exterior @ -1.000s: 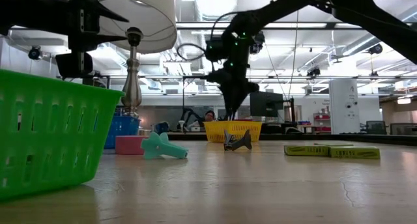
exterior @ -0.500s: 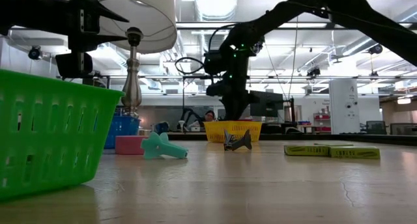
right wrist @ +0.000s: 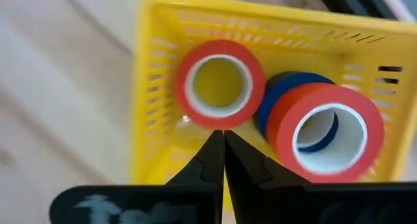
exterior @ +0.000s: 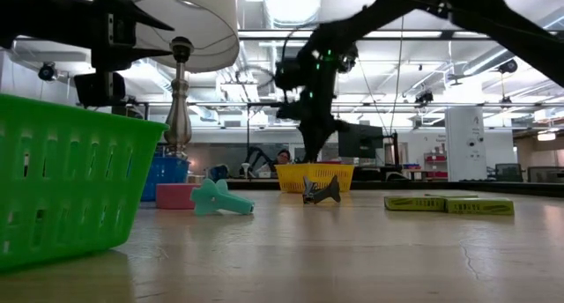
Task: Pick and place Stapler, Stapler remover, tape
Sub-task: Put the pink tape into the yellow bin
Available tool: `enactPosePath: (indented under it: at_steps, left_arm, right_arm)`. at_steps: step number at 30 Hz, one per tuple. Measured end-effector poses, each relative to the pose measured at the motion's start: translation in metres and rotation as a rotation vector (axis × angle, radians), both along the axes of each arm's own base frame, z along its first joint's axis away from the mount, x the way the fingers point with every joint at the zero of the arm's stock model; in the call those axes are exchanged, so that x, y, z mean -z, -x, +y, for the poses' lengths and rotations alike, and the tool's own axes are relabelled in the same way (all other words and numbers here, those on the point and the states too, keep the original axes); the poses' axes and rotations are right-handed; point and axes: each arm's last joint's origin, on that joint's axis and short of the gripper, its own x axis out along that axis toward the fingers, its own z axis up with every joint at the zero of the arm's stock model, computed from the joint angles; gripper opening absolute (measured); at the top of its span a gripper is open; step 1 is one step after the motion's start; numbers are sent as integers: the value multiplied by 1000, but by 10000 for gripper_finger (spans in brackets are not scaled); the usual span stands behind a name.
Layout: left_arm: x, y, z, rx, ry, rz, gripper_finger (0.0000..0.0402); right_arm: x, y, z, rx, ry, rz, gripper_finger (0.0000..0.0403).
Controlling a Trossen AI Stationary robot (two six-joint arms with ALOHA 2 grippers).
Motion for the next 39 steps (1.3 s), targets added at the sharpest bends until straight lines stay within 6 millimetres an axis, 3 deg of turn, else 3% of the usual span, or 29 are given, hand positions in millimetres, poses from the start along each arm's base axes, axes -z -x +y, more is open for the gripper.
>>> enactPosePath:
  at_steps: [5,10,14,21,30,39]
  left_arm:
    - [-2,-7,-4,92,-82,94,133]
    - [3,-13,-5,122,-207,413,133]
    - [-2,-26,-9,162,-297,528,133]
    - [-8,-63,-23,498,-755,584,133]
    - [21,-95,-31,729,-986,759,133]
    - [39,-118,-34,810,-1064,818,133]
  right_arm:
    - [-36,1,21,-40,41,-78,8]
    - [-67,0,49,-75,68,-153,8]
    - [-86,0,71,-101,103,-193,8]
    - [-117,9,92,-117,230,-226,8]
    - [-135,22,98,-77,229,-269,8]
    - [-133,30,110,-73,203,-248,8]
